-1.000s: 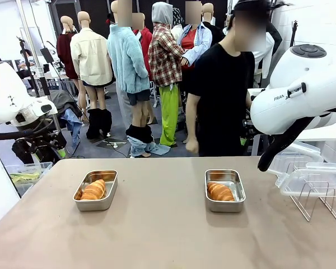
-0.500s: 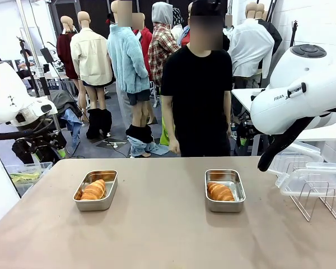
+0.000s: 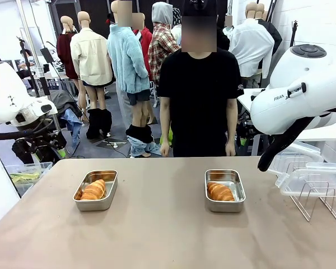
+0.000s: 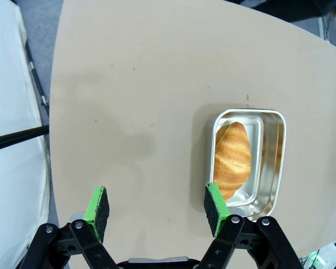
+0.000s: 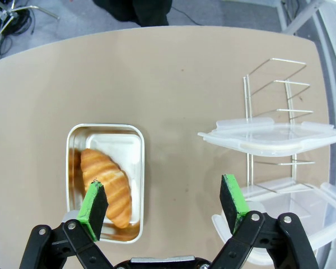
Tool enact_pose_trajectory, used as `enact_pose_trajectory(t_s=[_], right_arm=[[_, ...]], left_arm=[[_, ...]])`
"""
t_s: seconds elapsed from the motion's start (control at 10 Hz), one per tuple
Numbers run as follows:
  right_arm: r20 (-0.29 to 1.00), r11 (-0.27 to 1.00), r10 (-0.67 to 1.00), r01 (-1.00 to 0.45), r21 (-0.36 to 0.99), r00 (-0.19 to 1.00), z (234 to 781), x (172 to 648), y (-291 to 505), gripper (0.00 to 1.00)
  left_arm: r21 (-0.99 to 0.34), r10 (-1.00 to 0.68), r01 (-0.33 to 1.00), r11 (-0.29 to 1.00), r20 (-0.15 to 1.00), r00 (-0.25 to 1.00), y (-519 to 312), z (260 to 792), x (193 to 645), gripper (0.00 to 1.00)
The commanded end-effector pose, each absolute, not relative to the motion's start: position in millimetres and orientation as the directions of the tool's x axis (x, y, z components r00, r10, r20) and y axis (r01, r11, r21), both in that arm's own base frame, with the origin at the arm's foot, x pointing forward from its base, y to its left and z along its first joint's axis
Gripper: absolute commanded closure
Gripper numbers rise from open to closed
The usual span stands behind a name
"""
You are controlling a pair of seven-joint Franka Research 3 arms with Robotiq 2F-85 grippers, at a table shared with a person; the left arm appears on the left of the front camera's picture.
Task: Place the bread in airtight containers.
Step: Pick up one Airtight Container lid and hand it to the human.
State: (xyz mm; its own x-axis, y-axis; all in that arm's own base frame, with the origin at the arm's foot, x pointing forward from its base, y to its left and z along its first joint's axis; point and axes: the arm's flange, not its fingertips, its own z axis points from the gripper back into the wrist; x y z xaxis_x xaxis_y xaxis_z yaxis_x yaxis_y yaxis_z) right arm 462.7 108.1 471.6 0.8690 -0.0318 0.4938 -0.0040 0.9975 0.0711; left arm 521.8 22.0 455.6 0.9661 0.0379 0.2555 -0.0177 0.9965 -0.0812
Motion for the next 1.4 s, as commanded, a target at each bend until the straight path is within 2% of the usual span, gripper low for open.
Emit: enact_pose_trajectory(t_s=[0.0,1.3], right_arm=[[0.490,0.997,-0.048,0.011,0.079,0.870,470.1,462.4,109.5,0.00],[0.490,0.997,-0.048,0.011,0.079,0.870,470.1,462.4,109.5,0.00]], left_arm=[[-0.079,0.038,-0.018,0.997,0.259,0.965,22.3,457.0,520.6,0.12],[-0.079,0.038,-0.018,0.997,0.259,0.965,22.3,457.0,520.6,0.12]])
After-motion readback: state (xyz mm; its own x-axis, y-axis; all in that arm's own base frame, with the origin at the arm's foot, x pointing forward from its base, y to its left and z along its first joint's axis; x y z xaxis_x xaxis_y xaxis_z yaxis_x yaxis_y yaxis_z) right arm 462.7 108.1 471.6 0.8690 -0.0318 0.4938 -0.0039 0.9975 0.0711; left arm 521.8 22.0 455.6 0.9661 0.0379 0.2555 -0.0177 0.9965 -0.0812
